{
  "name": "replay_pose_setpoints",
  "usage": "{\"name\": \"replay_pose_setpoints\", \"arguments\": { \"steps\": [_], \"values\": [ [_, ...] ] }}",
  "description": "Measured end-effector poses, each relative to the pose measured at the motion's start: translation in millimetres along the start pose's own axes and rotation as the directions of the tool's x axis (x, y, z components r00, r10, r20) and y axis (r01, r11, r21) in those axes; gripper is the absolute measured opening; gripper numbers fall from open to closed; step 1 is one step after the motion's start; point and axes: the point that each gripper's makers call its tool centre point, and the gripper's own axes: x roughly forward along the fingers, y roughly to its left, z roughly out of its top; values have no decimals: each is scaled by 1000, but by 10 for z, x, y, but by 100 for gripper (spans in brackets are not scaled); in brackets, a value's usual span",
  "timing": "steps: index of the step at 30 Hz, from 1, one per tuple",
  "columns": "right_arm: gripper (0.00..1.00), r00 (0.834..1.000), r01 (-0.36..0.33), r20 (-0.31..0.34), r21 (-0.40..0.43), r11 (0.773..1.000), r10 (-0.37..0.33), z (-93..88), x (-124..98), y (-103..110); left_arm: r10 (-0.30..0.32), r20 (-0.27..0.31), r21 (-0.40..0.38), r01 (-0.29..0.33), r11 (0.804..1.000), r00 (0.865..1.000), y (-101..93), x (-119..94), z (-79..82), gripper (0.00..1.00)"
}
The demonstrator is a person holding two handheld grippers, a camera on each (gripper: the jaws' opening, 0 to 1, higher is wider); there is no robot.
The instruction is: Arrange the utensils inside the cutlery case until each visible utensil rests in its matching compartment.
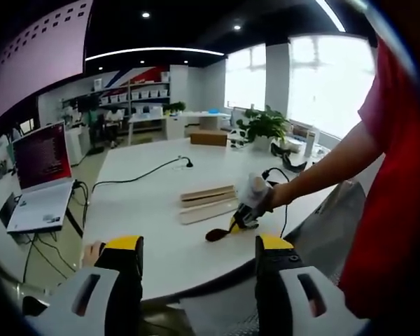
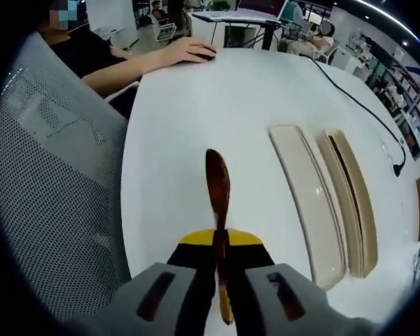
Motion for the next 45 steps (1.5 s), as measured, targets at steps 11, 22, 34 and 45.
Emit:
{"name": "replay_pose_setpoints", "arguments": {
  "steps": [11,22,34,45],
  "values": [
    [1,999,-25,-31,19,1000,26,-64,82,14,21,-7,-4,-21,1000,1000,49,-36,-29,66],
    [1,999,-33,-6,29,999,33,-28,-74,-63,19,-10,-8,-19,1000,1000,73,-20,-33,66],
    [1,999,-34,-6,19,999,34,9,-203,-195,2,1,-10,-2,1000,1000,64,25,6,66],
    [1,999,-27,-17,0,1000,27,49,-327,-467,7,-4,-11,-7,1000,1000,86,19,-12,66]
  ]
}}
